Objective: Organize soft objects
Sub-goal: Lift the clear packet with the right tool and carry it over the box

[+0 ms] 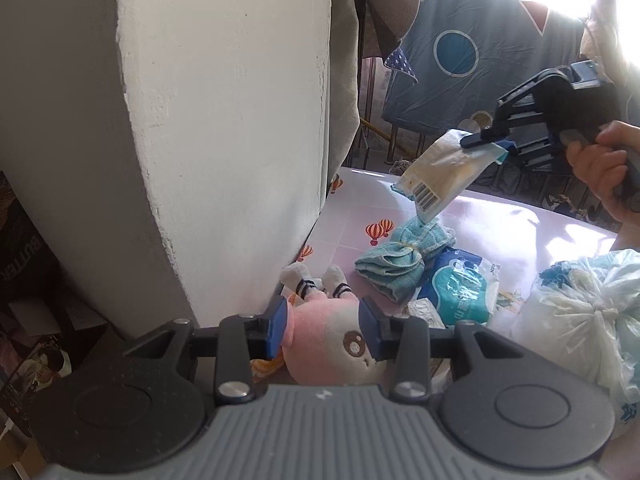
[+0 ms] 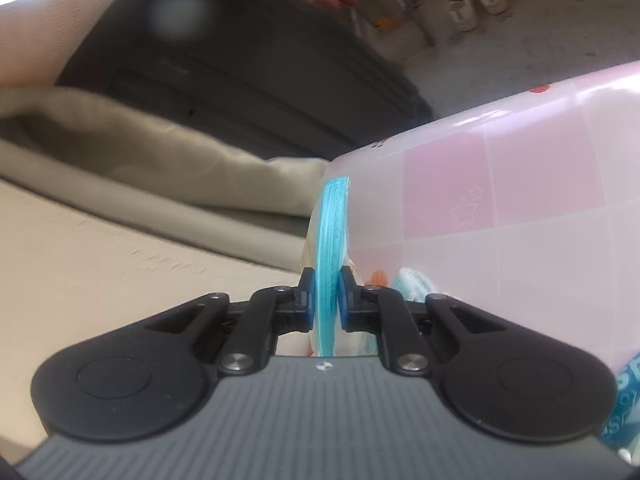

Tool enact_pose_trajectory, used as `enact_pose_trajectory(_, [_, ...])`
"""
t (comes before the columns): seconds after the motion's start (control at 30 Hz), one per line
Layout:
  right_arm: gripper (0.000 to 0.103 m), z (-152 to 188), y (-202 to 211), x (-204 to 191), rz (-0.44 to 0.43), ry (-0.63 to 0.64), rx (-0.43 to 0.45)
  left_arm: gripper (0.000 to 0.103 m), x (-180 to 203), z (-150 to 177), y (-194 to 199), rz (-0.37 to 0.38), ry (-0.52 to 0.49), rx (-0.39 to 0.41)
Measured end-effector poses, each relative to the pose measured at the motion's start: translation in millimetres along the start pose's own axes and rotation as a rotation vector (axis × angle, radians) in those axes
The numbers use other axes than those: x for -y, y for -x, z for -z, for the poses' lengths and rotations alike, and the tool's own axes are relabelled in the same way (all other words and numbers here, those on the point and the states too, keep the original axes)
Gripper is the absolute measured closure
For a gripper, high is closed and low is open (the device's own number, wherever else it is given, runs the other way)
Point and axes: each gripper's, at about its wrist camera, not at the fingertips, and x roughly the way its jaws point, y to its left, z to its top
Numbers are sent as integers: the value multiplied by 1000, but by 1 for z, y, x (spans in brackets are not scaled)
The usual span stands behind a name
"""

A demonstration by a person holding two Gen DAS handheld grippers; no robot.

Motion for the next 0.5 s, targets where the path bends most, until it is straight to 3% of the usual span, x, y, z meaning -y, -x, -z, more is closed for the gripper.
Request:
enact_pose_trajectory(0.13, [93, 26, 46, -23, -95, 102, -129, 62, -9, 0, 15, -4, 16, 17])
enact_pose_trajectory(0.27, [93, 64, 67, -26, -174, 176, -286, 62, -13, 1, 27, 20, 31, 25])
enact_pose_trajectory(0.33, [93, 82, 62, -23, -138, 231, -356, 62, -11, 4, 28, 40, 29, 13])
enact_pose_trajectory(0.5, [88, 115, 32, 1, 47, 290, -461, 62, 5, 8, 14, 102, 11, -29])
